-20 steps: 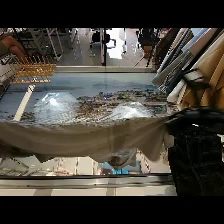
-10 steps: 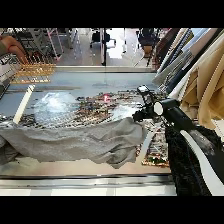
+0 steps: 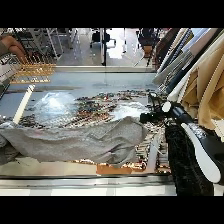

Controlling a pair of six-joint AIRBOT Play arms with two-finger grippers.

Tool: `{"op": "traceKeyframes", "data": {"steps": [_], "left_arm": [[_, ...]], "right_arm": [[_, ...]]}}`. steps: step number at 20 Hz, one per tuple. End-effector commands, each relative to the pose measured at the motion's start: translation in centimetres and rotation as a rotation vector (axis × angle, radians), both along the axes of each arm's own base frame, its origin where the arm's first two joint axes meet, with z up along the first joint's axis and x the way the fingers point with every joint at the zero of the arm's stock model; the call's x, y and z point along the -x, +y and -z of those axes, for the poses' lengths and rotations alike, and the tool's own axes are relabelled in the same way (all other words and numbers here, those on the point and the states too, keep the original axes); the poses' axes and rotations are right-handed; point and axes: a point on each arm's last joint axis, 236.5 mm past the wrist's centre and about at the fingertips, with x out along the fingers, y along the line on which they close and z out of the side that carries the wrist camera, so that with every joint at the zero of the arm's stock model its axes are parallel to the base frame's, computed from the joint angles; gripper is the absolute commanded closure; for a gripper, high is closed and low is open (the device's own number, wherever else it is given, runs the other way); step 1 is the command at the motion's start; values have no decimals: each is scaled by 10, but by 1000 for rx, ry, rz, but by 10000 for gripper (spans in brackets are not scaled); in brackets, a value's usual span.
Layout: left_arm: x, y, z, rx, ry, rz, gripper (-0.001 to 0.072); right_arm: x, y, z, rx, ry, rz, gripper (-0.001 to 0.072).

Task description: Fold the clothes and pants, and hang the long-sleeved shirts on hangers.

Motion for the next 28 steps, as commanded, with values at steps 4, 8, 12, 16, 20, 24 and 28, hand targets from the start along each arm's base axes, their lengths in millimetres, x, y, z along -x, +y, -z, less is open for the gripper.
{"op": "traceKeyframes", "data": {"steps": [4,8,12,16,20,24,28], "left_arm": [[-14,-6,-27,81,-91,-27,693],[-35,-8,-159,181,-495,-107,693],[20,10,-353,221,-1057,-289,693],[117,-14,-472,96,-1375,-366,693],[145,-70,-503,-111,-1403,-219,693],[101,-65,-432,-288,-1071,-183,692],[61,-30,-283,-429,-556,-73,692]], "right_arm": [[-45,15,14,-125,-101,79,688],[-65,14,-115,-93,-324,2,689],[-20,-4,-312,16,-697,-44,689],[88,-23,-460,111,-1048,-18,689],[165,-36,-518,171,-1224,10,689],[162,-34,-501,173,-1156,-8,689],[108,-31,-408,122,-864,4,689]]}}
